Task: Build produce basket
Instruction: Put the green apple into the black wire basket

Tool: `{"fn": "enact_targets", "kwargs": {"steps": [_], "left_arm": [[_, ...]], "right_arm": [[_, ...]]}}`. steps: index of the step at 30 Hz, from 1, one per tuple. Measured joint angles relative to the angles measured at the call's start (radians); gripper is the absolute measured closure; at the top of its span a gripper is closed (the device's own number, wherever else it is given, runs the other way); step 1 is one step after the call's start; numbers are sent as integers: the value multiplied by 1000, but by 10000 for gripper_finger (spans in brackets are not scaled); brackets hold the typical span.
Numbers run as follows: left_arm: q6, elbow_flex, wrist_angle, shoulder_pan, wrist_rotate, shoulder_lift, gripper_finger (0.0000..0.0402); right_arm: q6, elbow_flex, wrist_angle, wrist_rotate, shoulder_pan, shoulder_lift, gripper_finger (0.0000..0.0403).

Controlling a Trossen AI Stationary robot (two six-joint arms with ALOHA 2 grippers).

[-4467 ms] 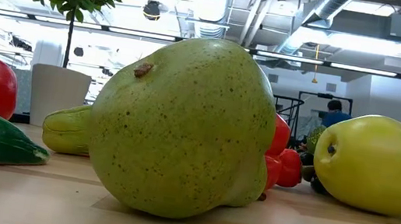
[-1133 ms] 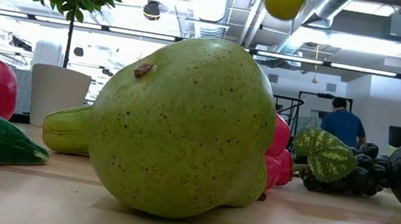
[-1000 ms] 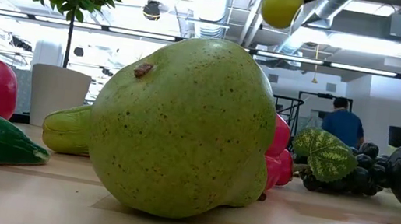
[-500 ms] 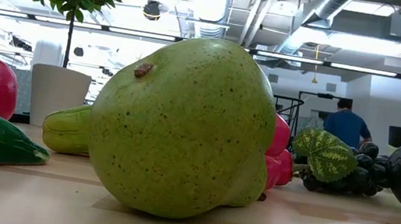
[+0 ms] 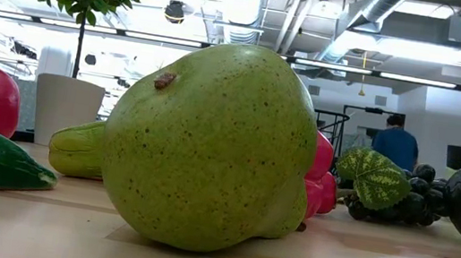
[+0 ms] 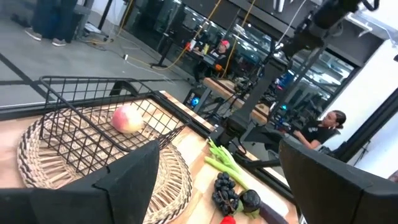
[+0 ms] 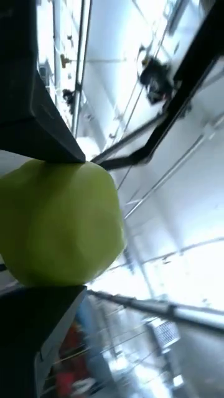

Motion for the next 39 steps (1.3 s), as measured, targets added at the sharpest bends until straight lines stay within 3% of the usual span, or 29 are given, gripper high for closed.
{"fn": "enact_targets", "kwargs": {"steps": [9,16,18,23,26,31,39], "left_arm": [[-2,0,0,0,-1,0,86],[-2,0,0,0,-1,0,86],[-2,0,0,0,0,0,86],[-2,0,0,0,0,0,86],[-2,0,-1,0,0,0,86],[3,0,-1,0,0,0,86],[-8,0,-29,0,4,0,86]], "right_arm": [[-72,0,98,0,91,-4,91],[-85,0,-35,10,81,-15,91],[-111,0,-160,71,67,-34,91],[-203,0,-580,440,12,-88,91],[-187,0,-833,572,-43,-103,91],[-25,-10,-1172,603,-140,-75,91],[69,-93,-1375,553,-278,74,91]]}}
